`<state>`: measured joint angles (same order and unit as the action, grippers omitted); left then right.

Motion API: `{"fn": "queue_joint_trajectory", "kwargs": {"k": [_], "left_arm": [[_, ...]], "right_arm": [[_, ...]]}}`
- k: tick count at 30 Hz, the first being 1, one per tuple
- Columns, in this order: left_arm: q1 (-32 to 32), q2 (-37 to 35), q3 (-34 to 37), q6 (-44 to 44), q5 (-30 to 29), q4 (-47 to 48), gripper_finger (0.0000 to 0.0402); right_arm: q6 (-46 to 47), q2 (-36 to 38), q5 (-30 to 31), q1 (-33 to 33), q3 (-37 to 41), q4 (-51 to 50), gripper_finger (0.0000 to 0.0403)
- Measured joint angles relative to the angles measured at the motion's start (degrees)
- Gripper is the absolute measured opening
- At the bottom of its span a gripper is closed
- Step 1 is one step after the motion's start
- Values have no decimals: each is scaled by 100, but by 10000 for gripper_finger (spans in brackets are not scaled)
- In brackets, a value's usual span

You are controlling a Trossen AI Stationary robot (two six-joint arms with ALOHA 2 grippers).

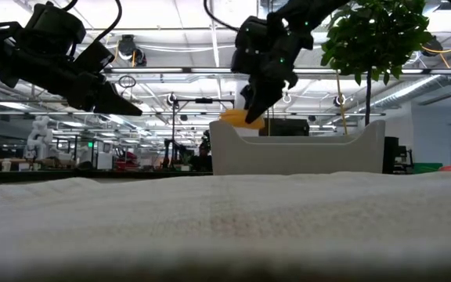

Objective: Pick and placing Produce into tupperware
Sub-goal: Put the yellow banana into the gray bin

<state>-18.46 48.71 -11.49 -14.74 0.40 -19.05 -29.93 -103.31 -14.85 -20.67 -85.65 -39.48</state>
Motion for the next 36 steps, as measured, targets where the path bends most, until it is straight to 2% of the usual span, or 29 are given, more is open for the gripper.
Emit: {"fn": "queue_joint_trajectory", "kwargs": {"k": [12,28,36], "left_arm": [[0,0,1,22,0,-2,26],[1,0,1,21,-2,-2,26],[0,-1,1,25,-2,-2,26]], "right_arm": [[-59,635,2,502,-4,-347,138],[-402,651,0,1091,-1,-1454,138],[-471,650,-2,1417,65,-1617,137]]}}
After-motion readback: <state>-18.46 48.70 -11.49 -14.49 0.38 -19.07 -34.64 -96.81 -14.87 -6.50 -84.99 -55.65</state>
